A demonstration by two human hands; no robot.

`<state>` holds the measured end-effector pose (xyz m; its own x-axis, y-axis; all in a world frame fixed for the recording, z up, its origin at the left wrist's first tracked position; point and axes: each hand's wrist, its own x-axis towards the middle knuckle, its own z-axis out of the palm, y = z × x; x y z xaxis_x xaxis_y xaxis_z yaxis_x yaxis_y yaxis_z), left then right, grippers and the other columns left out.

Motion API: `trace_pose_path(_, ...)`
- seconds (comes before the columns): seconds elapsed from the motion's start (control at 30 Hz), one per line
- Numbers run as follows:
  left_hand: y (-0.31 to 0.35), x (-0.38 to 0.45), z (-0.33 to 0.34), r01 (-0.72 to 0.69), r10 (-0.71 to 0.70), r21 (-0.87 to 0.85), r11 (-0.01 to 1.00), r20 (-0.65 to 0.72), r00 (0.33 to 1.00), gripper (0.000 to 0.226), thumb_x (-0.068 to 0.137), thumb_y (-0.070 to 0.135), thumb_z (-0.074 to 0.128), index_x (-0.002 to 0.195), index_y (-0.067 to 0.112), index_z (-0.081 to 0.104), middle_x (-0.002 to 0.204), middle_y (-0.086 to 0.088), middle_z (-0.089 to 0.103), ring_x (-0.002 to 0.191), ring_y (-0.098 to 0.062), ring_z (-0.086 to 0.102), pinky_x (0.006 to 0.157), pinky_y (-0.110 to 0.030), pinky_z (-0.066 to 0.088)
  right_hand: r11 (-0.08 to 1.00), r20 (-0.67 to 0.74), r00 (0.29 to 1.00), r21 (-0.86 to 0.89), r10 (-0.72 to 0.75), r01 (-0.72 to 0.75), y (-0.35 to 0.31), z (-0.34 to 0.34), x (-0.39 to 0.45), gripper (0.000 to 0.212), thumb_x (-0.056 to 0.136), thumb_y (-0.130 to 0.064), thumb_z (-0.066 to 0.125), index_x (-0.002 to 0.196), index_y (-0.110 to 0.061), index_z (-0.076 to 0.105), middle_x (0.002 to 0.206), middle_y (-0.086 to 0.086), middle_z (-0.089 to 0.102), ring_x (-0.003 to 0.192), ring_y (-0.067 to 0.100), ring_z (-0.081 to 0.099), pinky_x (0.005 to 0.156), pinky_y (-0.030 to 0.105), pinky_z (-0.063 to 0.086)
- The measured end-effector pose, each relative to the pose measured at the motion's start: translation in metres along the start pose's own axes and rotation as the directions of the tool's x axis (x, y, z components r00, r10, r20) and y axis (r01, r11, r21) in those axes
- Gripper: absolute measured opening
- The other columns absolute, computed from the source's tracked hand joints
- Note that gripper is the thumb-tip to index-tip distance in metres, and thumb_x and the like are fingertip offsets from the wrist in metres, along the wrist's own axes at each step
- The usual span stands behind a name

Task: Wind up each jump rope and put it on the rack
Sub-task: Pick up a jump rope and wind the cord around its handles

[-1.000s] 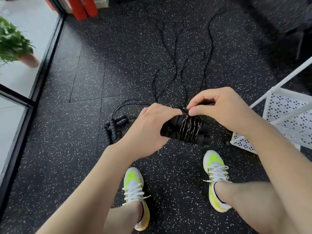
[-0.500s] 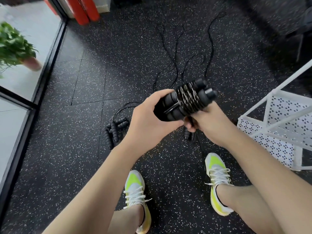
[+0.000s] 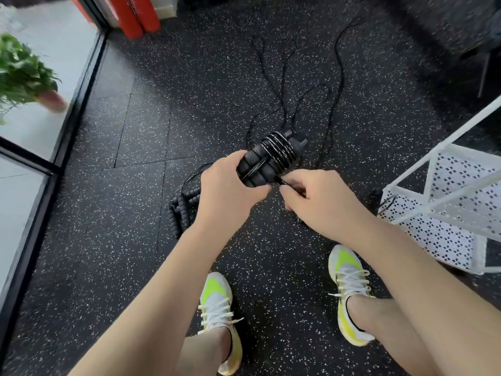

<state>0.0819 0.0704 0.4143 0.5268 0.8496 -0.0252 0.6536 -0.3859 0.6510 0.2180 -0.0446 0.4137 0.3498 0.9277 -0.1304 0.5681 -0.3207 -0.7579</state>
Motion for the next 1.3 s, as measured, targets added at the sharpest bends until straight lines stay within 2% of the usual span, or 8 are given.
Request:
trace_pose_path(0.2,-0.019,0.007,0.005,-0.056,0.048,0.188,0.981,0.049,0.998,0.032,0.073,0.023,0.083,0.097,0.022,0.062,0.085,0.008,0.058,0.085,-0.020,0.052,0.065,-0.029,0.029,0.988,-0.004,0.994,-0.109,-0.106,0.105,-0.001,-0.004,-0.002,0.027,0.095,-0.020,0.065,0.120,-0.026,0.071,0.097,-0.011,0.075,0.073,-0.002,0.065,0.074,0.017,0.054)
trace_pose_path(0.33,-0.022,0.004,0.008,-0.152,0.127,0.223,0.963,0.124,0.984,0.032,0.073,0.020,0.082,0.099,0.021,0.063,0.091,0.006,0.061,0.091,-0.022,0.052,0.073,-0.032,0.039,0.976,0.028,0.989,-0.159,-0.147,0.150,0.001,-0.009,-0.001,0.024,0.096,-0.025,0.066,0.118,-0.034,0.068,0.085,-0.010,0.071,0.063,0.007,0.065,0.068,0.040,0.057)
trace_pose_path(0.6,-0.022,-0.004,0.008,-0.365,0.293,0.216,0.906,0.305,0.906,0.044,0.078,0.018,0.078,0.119,0.025,0.063,0.108,0.011,0.064,0.108,-0.018,0.049,0.091,-0.040,0.046,0.964,-0.075,0.995,-0.260,-0.073,0.051,0.009,-0.031,0.004,0.006,0.087,-0.046,0.072,0.092,-0.044,0.074,0.088,-0.021,0.068,0.081,0.002,0.060,0.072,0.033,0.048)
trace_pose_path(0.77,-0.020,-0.008,0.007,-0.484,0.400,0.165,0.859,0.373,0.837,0.033,0.079,0.013,0.073,0.108,0.025,0.063,0.098,0.013,0.062,0.102,-0.017,0.048,0.089,-0.042,0.046,0.981,-0.017,0.998,-0.189,-0.054,0.050,0.019,-0.033,0.008,0.005,0.089,-0.041,0.070,0.088,-0.040,0.074,0.086,-0.020,0.066,0.084,0.003,0.060,0.079,0.041,0.051)
trace_pose_path(0.93,-0.020,-0.009,0.007,-0.524,0.468,0.072,0.849,0.360,0.807,0.045,0.079,0.011,0.076,0.117,0.030,0.064,0.105,0.020,0.062,0.106,-0.017,0.050,0.092,-0.045,0.047,0.996,0.027,0.999,-0.078,-0.031,0.033,0.020,-0.038,0.008,0.004,0.088,-0.036,0.075,0.085,-0.038,0.076,0.080,-0.014,0.065,0.081,0.003,0.058,0.071,0.018,0.043)
trace_pose_path(1.0,-0.021,-0.009,0.006,-0.514,0.475,0.027,0.857,0.342,0.811,0.051,0.078,0.010,0.079,0.123,0.029,0.065,0.114,0.020,0.064,0.112,-0.017,0.049,0.098,-0.040,0.045,1.000,0.062,0.998,-0.014,-0.013,0.014,0.021,-0.039,0.008,0.005,0.088,-0.034,0.075,0.084,-0.038,0.076,0.080,-0.016,0.070,0.081,0.002,0.061,0.069,0.012,0.043)
trace_pose_path(1.13,-0.018,-0.012,-0.001,-0.453,0.458,-0.094,0.886,0.322,0.829,0.057,0.072,0.010,0.086,0.122,0.030,0.068,0.117,0.025,0.063,0.119,-0.011,0.049,0.103,-0.029,0.040,0.995,0.112,0.993,0.096,0.021,-0.032,0.025,-0.039,0.013,0.003,0.089,-0.034,0.074,0.088,-0.034,0.077,0.086,-0.013,0.075,0.083,0.011,0.069,0.079,0.028,0.053)
trace_pose_path(1.3,-0.008,-0.016,-0.014,-0.312,0.374,-0.223,0.924,0.344,0.861,0.071,0.064,0.014,0.093,0.123,0.043,0.066,0.119,0.030,0.062,0.124,-0.002,0.053,0.104,-0.030,0.045,0.902,0.143,0.990,0.430,-0.014,-0.049,0.024,-0.040,0.013,0.012,0.090,-0.026,0.071,0.092,-0.015,0.076,0.083,-0.005,0.075,0.075,0.005,0.067,0.071,0.016,0.051)
